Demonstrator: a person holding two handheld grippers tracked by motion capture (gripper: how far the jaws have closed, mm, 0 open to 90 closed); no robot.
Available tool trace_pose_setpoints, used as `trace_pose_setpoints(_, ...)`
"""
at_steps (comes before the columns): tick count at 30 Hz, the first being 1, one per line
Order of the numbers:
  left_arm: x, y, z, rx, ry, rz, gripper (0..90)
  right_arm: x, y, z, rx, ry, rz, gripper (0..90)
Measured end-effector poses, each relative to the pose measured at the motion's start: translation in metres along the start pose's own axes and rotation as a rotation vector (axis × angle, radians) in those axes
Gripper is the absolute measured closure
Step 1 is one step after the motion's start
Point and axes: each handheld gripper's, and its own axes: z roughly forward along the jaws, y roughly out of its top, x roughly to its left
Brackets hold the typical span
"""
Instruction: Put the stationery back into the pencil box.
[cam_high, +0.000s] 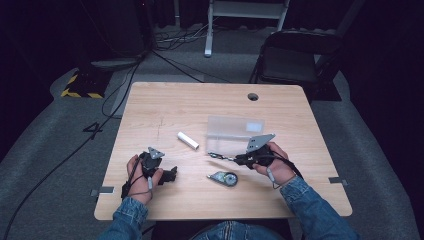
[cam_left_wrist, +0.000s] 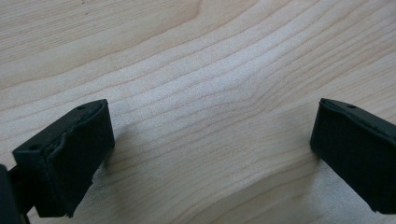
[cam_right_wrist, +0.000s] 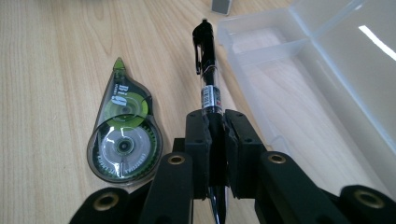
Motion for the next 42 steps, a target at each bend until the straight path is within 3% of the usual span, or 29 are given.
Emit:
trace_pose_setpoints(17, 0.000, 0.000, 0.000, 0.000, 0.000, -0.001, 0.0, -0.020, -0.005, -0.024, -0.033, -0.069, 0.060, 80.5)
trace_pose_setpoints(28, 0.000, 0.000, 0.000, 0.001, 0.003, 0.000, 0.0, -0.042, -0.009, -0.022, -0.022, -0.106, 0.094, 80.6)
trace_pose_setpoints(42, 0.001, -0.002, -0.002, 0.001, 0.012, -0.011, 0.0, -0.052, -0.010, -0.011, 0.014, -0.115, 0.105, 80.5)
